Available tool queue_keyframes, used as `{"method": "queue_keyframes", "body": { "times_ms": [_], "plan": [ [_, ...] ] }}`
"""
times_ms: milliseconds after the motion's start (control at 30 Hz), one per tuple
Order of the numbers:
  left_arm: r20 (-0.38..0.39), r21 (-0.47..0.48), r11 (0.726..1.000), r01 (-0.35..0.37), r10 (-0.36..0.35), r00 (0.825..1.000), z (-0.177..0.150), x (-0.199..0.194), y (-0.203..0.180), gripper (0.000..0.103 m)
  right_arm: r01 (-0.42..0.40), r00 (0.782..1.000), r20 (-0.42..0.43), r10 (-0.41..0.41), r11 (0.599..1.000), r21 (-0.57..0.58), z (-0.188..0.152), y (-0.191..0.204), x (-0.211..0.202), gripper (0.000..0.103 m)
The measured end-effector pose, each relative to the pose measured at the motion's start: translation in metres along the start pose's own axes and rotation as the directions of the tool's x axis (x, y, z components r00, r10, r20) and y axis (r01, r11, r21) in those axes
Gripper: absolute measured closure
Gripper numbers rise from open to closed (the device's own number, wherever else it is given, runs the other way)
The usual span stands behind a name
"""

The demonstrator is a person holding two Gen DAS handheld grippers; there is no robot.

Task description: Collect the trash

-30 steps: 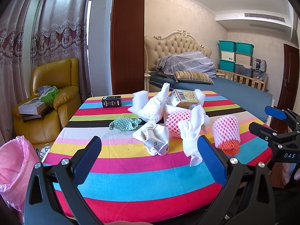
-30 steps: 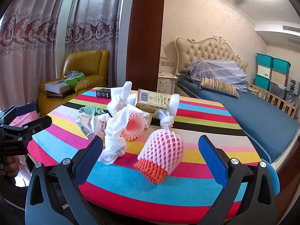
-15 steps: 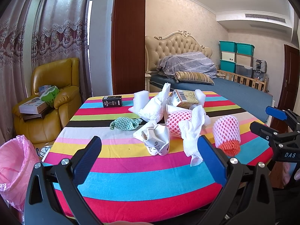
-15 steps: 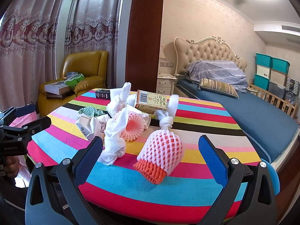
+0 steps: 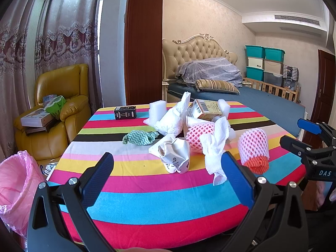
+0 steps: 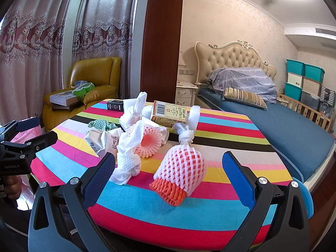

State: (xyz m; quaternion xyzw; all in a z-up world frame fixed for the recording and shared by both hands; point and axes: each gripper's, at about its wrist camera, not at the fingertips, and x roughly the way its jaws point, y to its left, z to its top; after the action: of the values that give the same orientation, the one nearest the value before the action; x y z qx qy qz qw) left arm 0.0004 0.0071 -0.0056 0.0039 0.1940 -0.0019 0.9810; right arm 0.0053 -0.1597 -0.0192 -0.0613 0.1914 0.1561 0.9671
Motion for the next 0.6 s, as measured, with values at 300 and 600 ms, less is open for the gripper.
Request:
{"method": "queue_keyframes", "body": {
  "times_ms": [300, 600],
  "plan": [
    [-0.001, 0.000, 1.000, 0.001, -0.001, 1.000, 0.0002, 0.0001, 0.0000, 0.004, 0.000, 1.000, 0.000, 0.000, 1.000, 0.001, 0.0000, -0.0002, 0.0000, 0.007],
    [-0.002, 0.000, 1.000, 0.002, -0.002, 1.000, -0.0003, 0.0001, 0.0001, 0.004, 0.004, 1.000, -0.002, -0.004, 1.000, 0.011, -0.0024, -0.0025, -0.0005, 0.007]
  ]
}}
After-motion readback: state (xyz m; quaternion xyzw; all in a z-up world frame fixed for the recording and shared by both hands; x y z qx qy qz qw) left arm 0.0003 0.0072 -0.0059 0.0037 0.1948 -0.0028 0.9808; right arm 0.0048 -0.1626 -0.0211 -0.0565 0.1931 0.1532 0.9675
